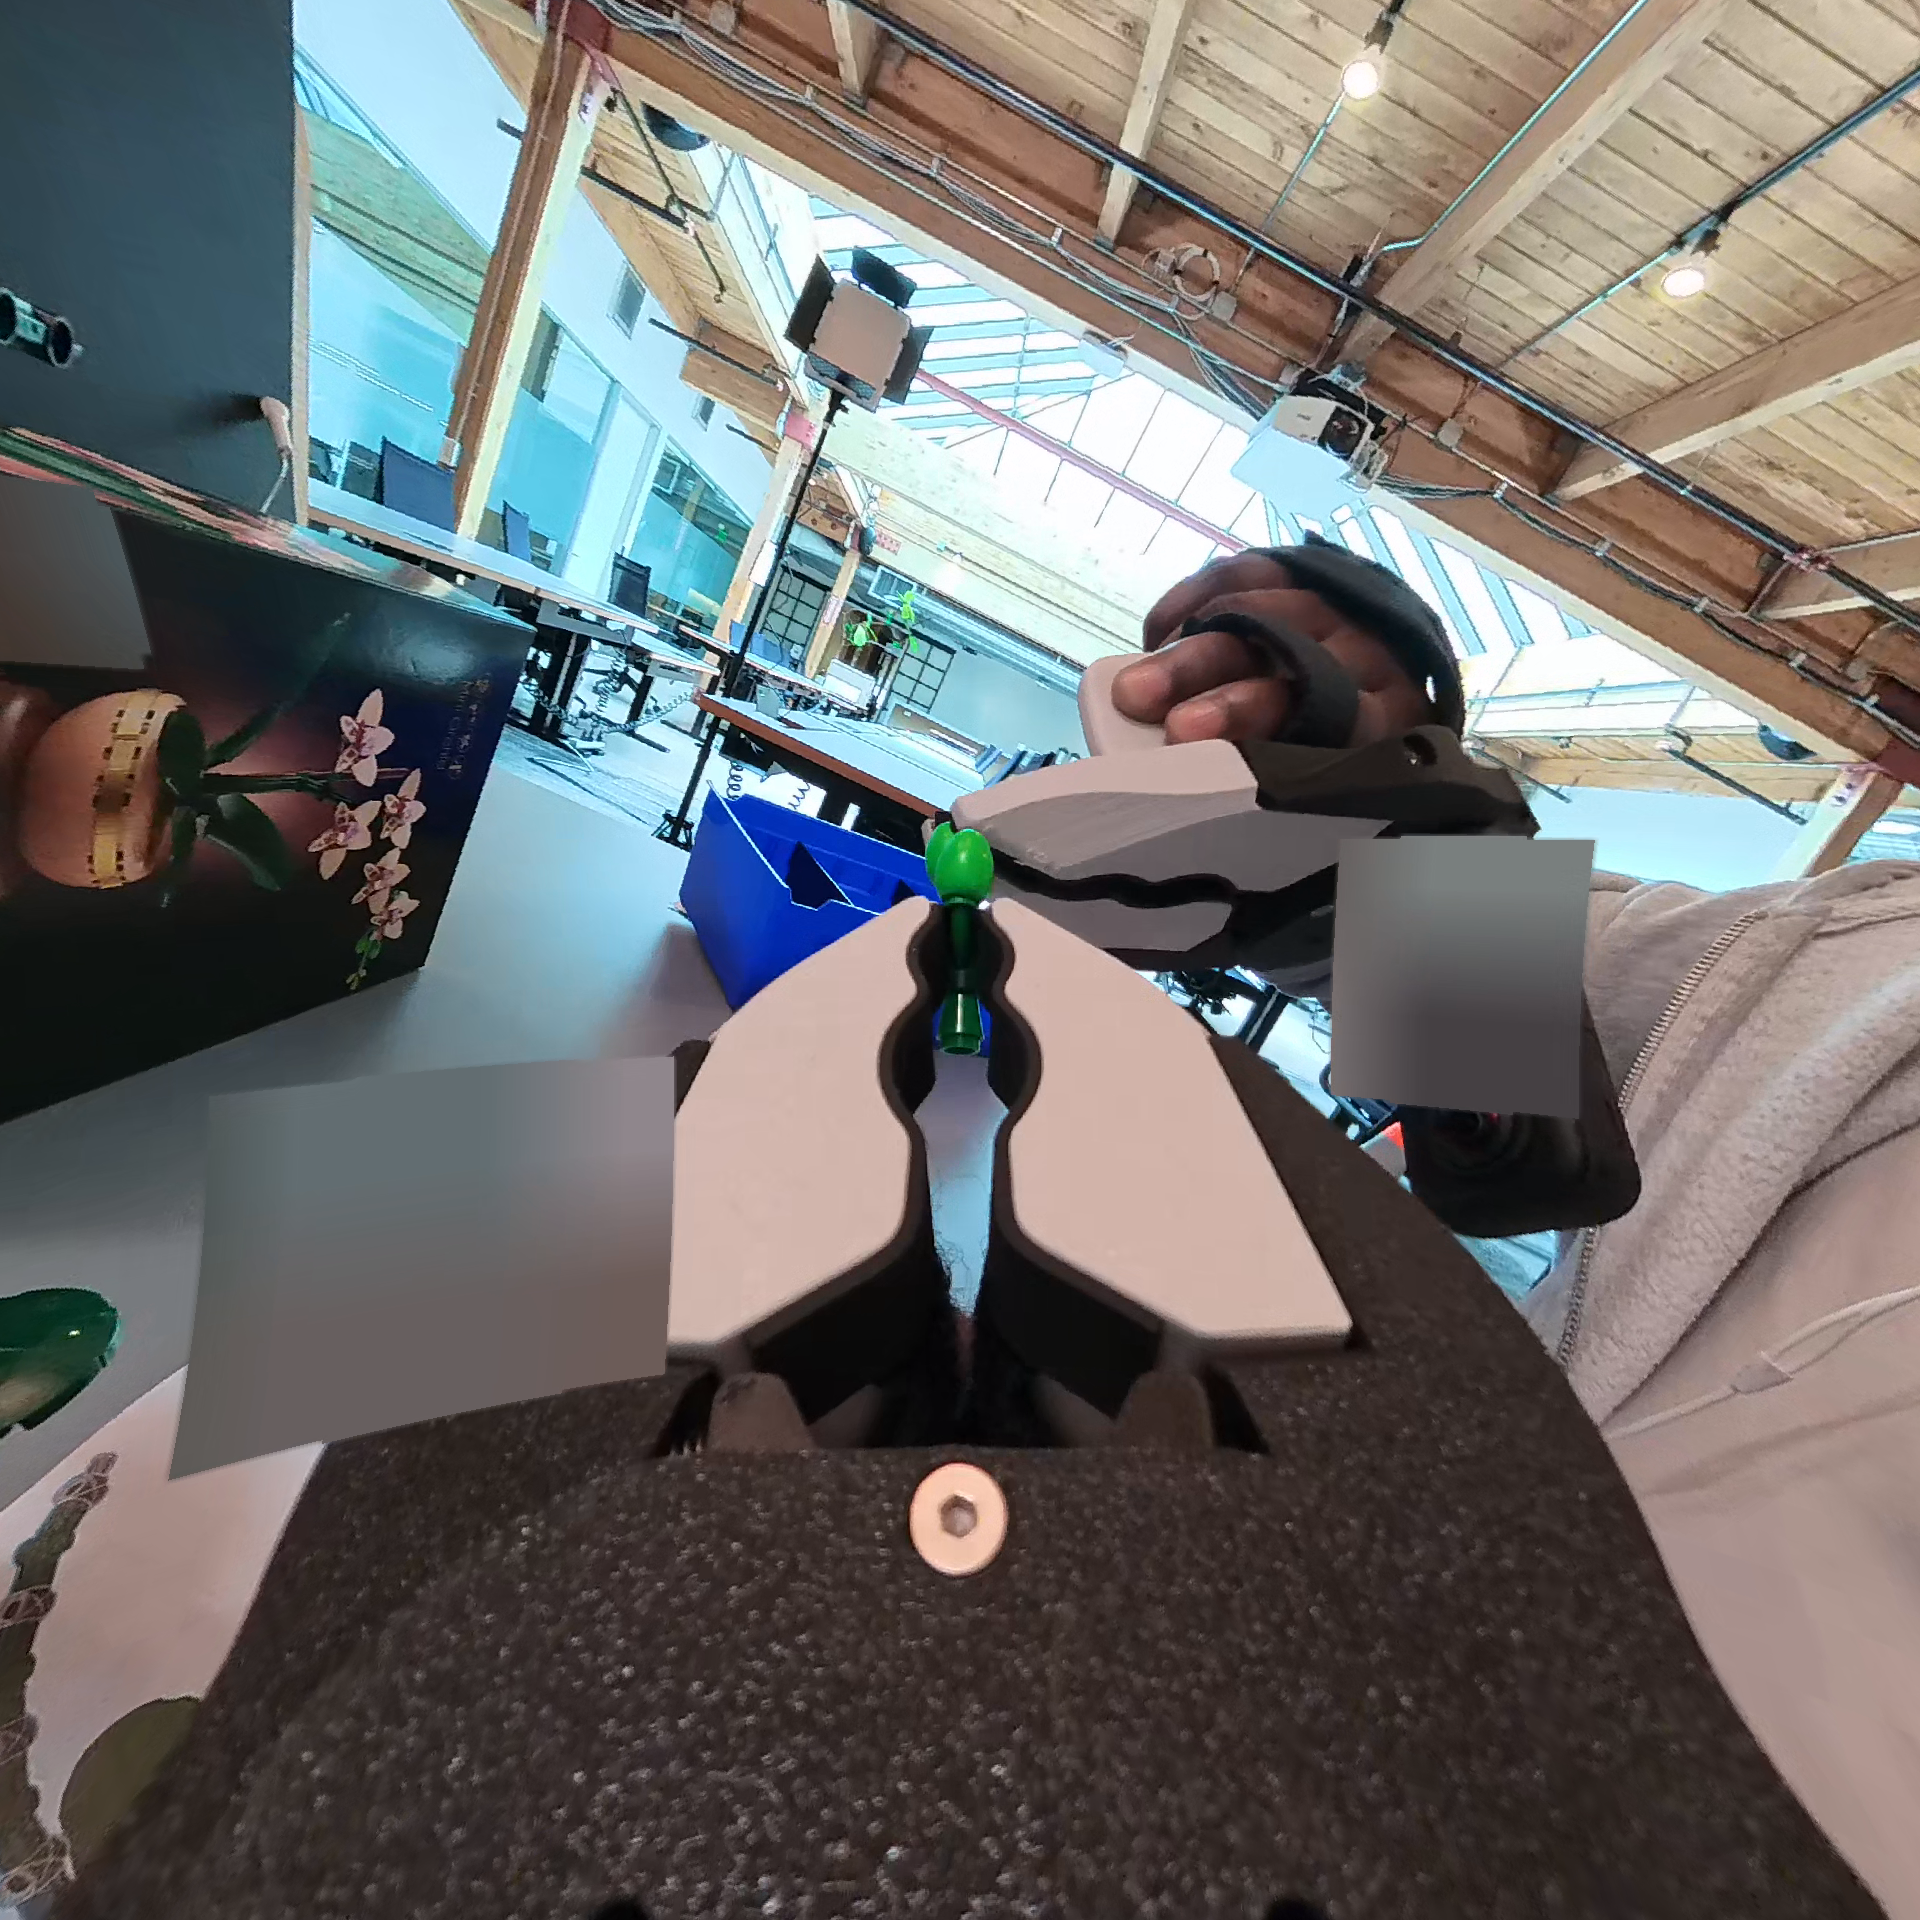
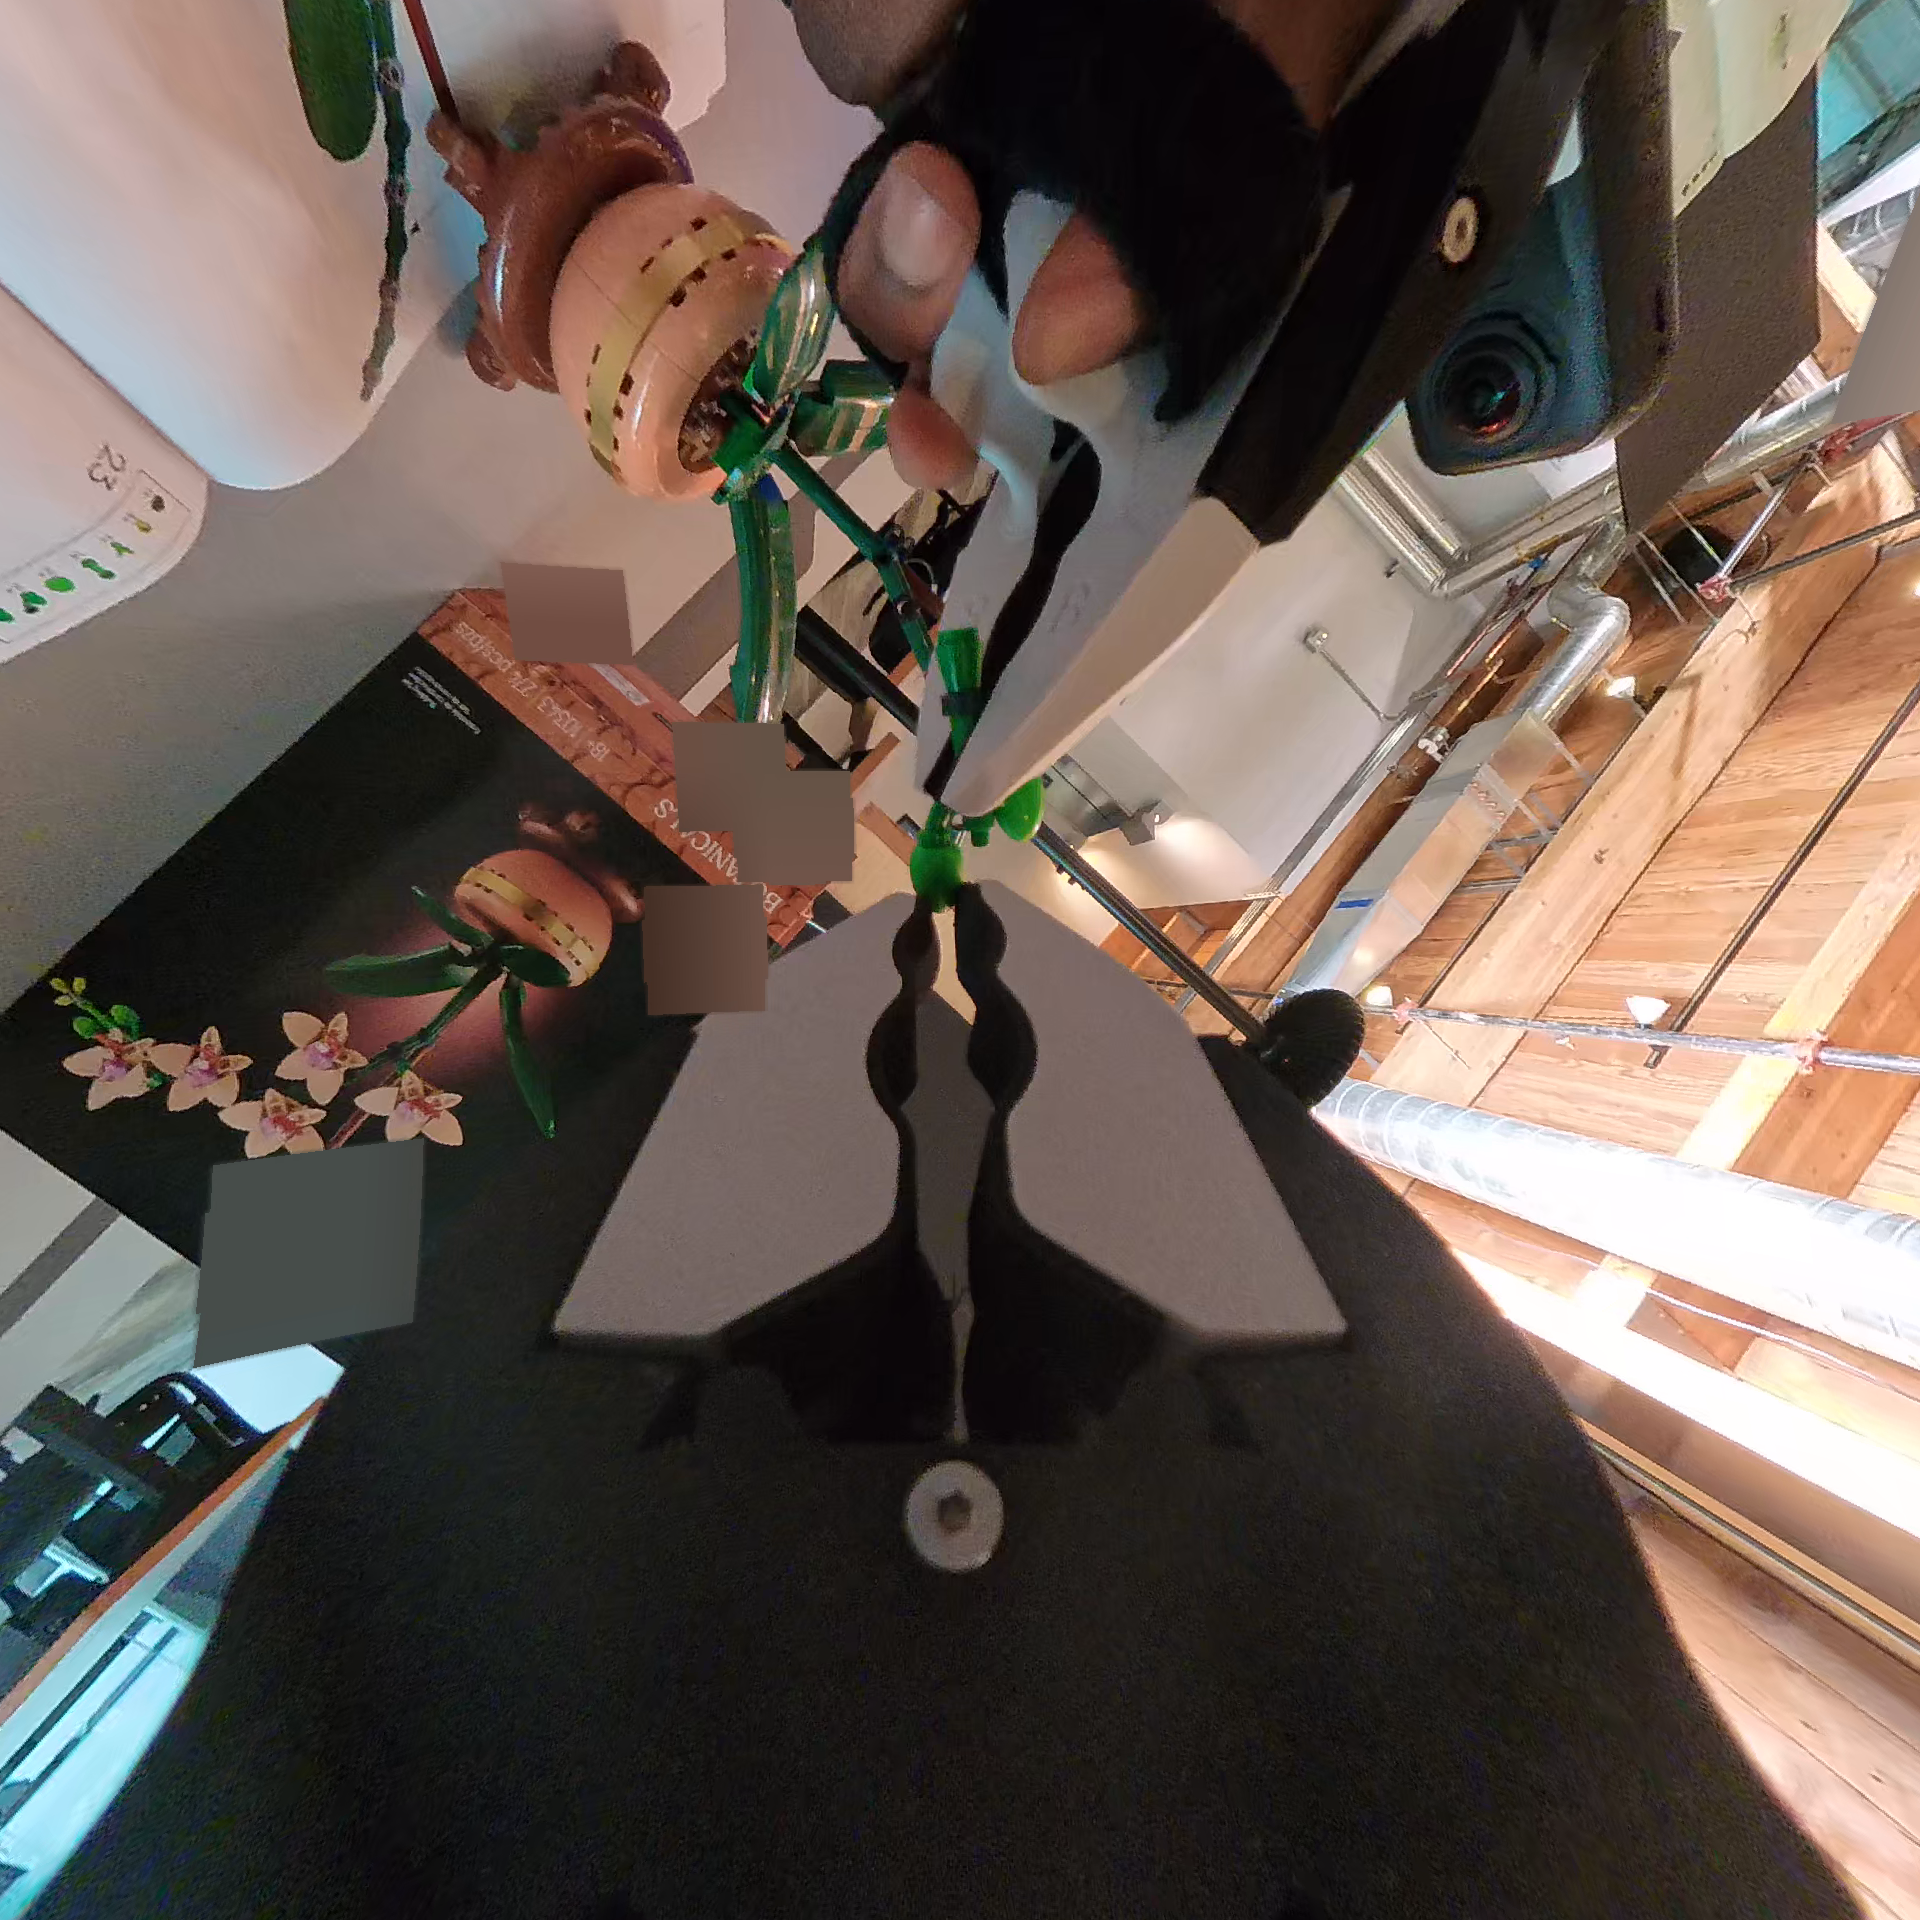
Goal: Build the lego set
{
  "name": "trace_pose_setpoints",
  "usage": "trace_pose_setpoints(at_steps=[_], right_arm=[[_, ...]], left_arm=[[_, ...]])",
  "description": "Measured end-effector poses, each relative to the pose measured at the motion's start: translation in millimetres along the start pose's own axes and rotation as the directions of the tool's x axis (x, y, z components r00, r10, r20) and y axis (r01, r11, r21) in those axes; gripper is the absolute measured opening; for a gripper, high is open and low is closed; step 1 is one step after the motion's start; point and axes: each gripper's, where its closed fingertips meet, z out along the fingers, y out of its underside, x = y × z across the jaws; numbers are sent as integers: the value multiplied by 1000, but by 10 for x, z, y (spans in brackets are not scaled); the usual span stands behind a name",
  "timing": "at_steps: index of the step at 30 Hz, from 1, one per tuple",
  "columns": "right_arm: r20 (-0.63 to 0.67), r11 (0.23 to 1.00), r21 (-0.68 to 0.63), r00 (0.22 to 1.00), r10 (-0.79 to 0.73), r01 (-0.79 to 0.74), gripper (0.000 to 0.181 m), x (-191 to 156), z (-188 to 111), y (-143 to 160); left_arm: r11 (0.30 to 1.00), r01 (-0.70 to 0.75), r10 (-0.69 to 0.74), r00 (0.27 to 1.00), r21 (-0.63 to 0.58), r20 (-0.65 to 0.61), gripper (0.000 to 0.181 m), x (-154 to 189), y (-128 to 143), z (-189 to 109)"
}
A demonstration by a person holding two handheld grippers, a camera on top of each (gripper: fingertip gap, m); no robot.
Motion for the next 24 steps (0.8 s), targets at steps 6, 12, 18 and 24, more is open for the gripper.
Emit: trace_pose_setpoints(at_steps=[6, 12, 18, 24], right_arm=[[-8, 999, -47, 1000, -12, 12, 4, 0, 49, 20], [-10, 998, -66, 1000, -7, 6, 4, 1, 81, 11], [-26, 997, -70, 1000, 15, -17, 3, 42, 103, 7], [-45, 994, -90, 997, 65, -69, 3, 106, 112, 37]], left_arm=[[999, 19, -21, 999, 38, 37, 3, -49, -36, -6], [998, 26, -30, 998, 59, 60, 3, -87, -67, -26], [997, 23, -28, 998, 73, 64, 3, -96, -86, -35], [992, 34, -41, 998, 119, 51, 3, -91, -146, -55]])
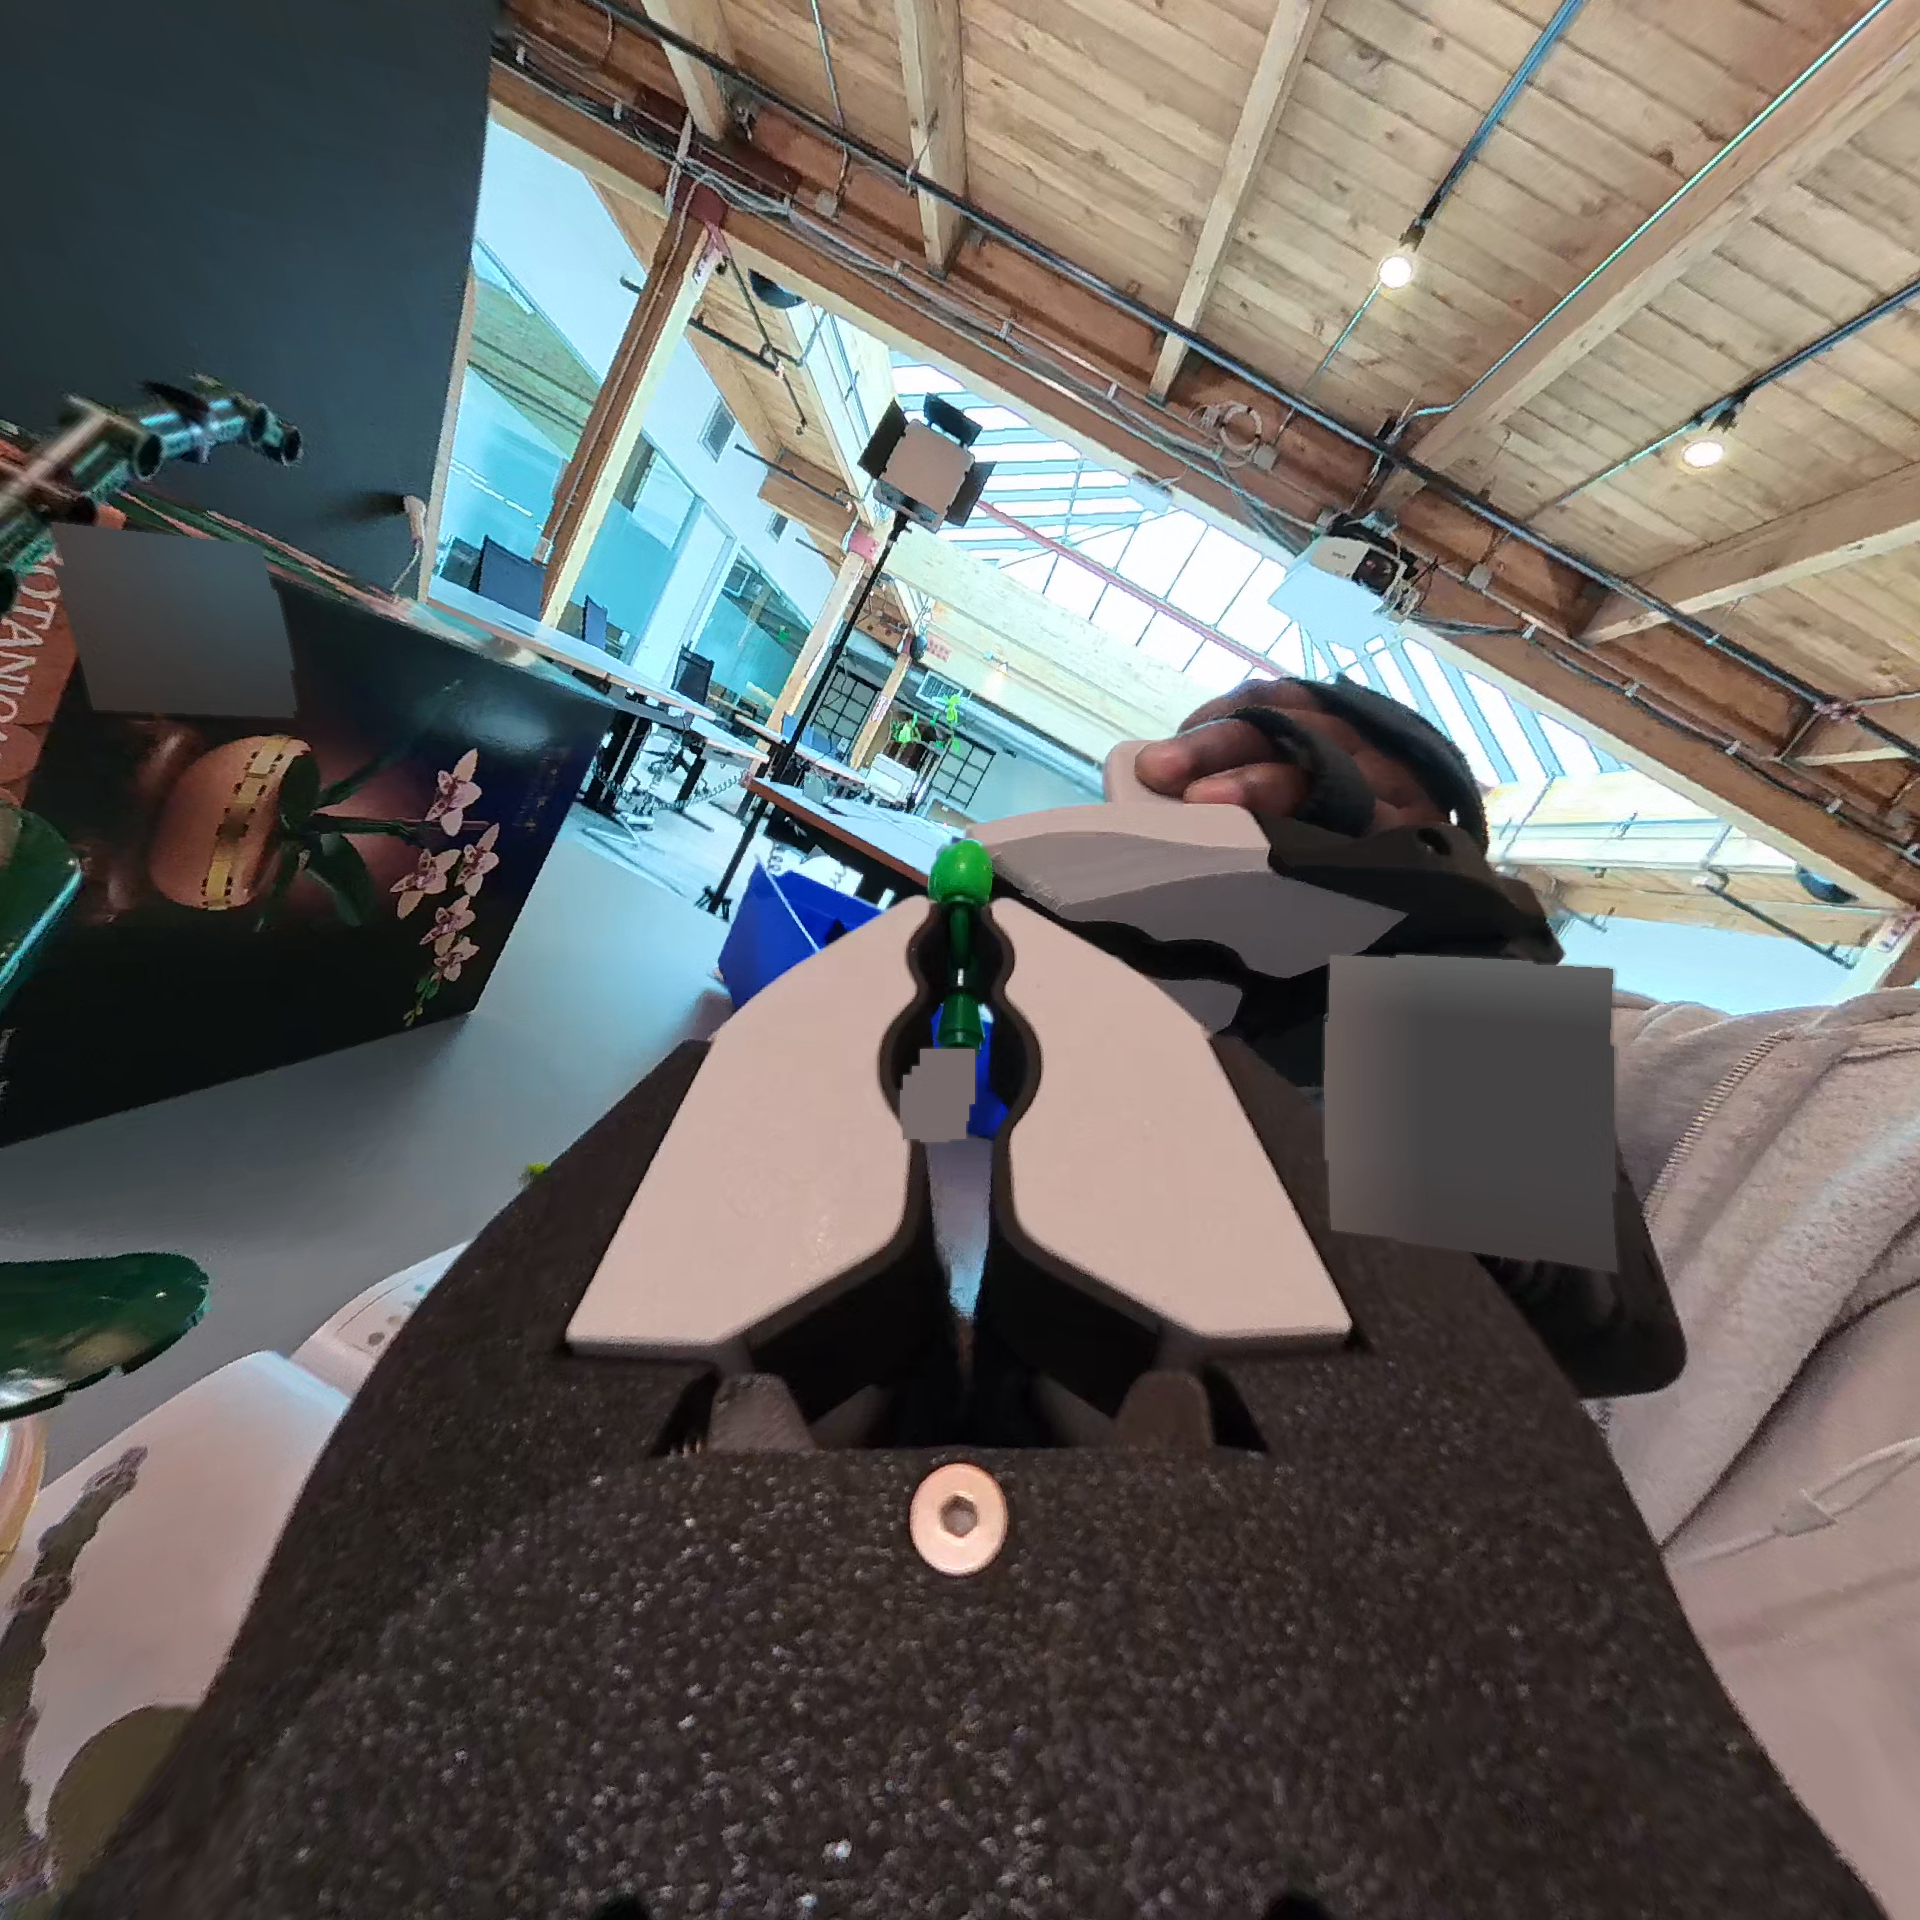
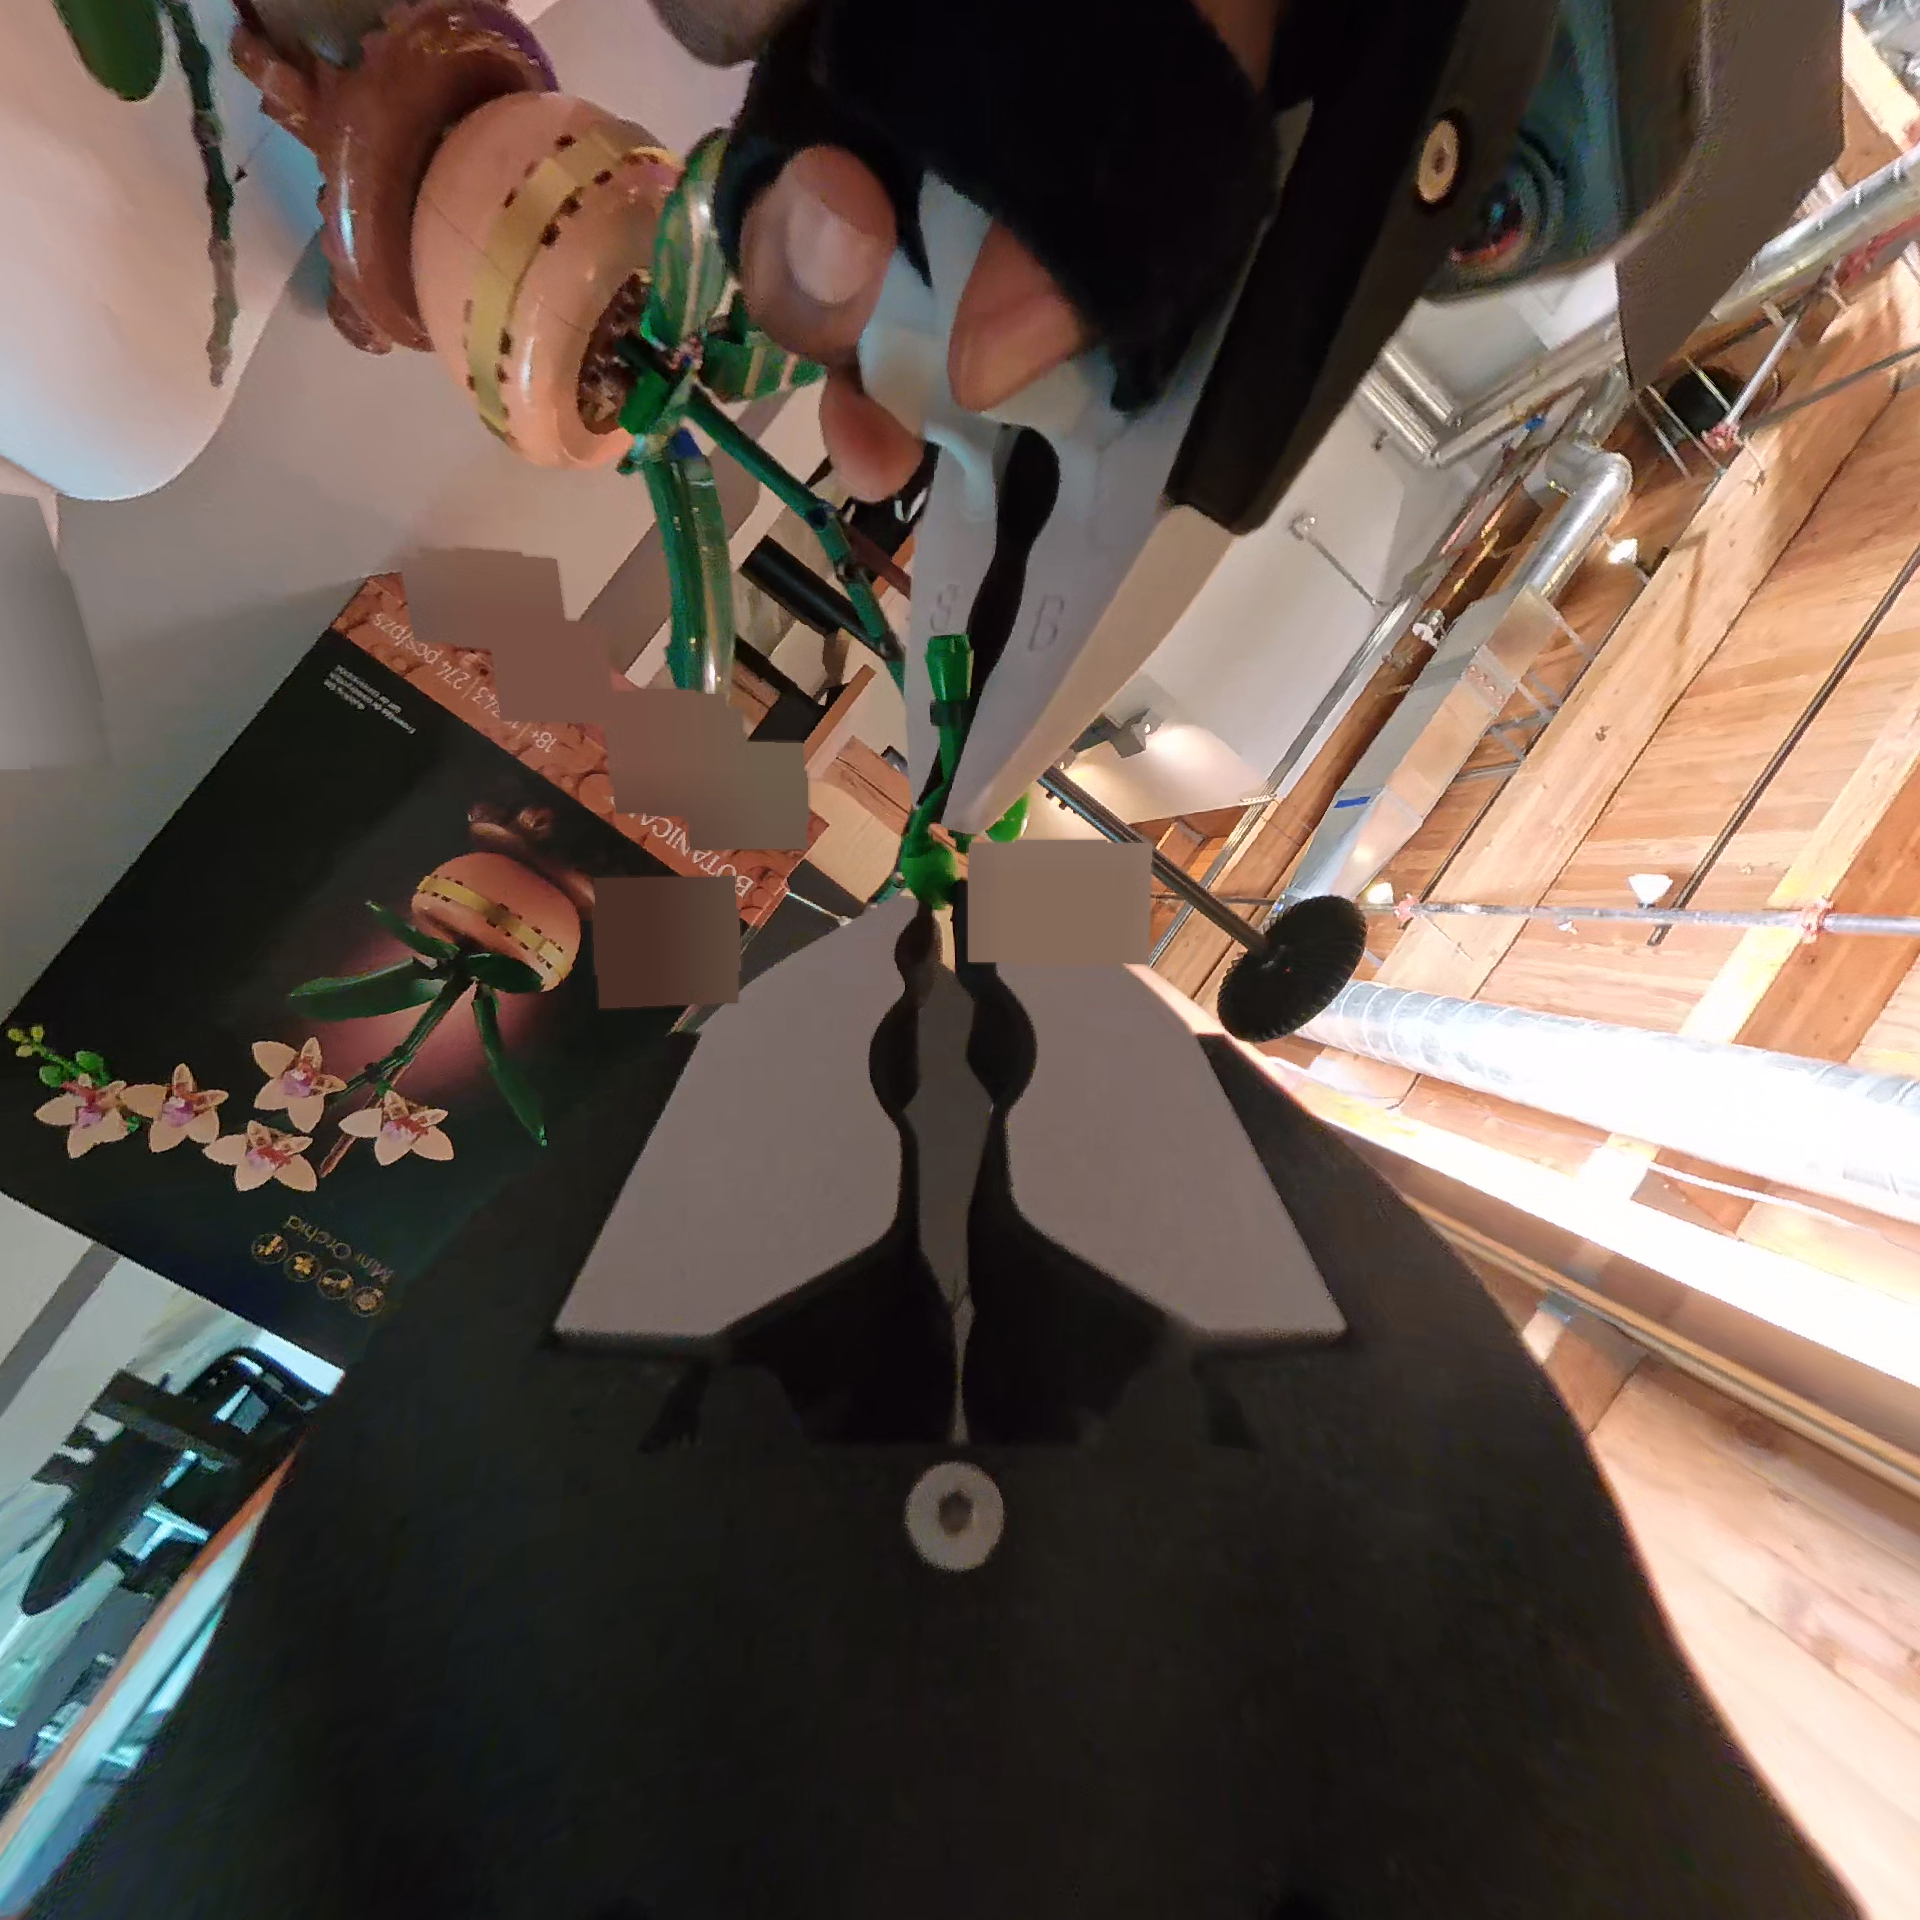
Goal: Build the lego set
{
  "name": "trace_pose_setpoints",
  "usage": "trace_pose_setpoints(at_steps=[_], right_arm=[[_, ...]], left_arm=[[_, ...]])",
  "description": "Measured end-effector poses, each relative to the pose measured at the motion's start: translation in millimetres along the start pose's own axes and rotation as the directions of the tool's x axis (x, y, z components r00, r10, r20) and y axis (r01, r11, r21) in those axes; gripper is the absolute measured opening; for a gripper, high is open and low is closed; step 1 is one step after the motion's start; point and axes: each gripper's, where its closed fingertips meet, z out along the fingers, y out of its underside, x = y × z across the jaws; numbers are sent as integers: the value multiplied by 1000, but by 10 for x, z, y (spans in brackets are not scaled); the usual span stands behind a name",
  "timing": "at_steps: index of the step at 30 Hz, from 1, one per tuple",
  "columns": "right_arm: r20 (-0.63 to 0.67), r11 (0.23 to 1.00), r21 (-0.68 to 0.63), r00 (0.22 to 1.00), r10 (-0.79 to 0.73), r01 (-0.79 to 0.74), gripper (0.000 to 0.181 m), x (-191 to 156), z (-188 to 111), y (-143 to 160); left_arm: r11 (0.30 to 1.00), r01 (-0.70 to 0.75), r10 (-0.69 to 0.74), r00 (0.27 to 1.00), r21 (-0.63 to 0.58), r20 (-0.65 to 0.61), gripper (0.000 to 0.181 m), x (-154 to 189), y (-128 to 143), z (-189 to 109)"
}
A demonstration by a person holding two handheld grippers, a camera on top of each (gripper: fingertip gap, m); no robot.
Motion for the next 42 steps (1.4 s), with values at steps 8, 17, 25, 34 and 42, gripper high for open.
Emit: trace_pose_setpoints(at_steps=[8, 17, 25, 34, 42], right_arm=[[-29, 989, 27, 989, 146, -145, 0, 148, 28, 42], [517, 365, -114, 258, 816, -924, 2, -1362, 93, -519], [333, -286, -436, -448, 830, -854, 51, -2117, 835, 135], [194, -365, -547, -538, 820, -753, 29, -2571, 955, 389], [155, -264, -527, -397, 905, -808, 20, -2520, 1339, 339]], left_arm=[[993, -47, 46, 999, 105, 10, 3, 33, -262, -118], [986, -165, 164, 986, 6, 32, 4, -113, -446, -487], [962, -272, 271, 962, 13, 21, 4, 80, -590, -577], [944, -331, 331, 943, 0, 27, 4, 102, -579, -582], [942, -334, 335, 942, 35, -18, 4, 161, -639, -614]])
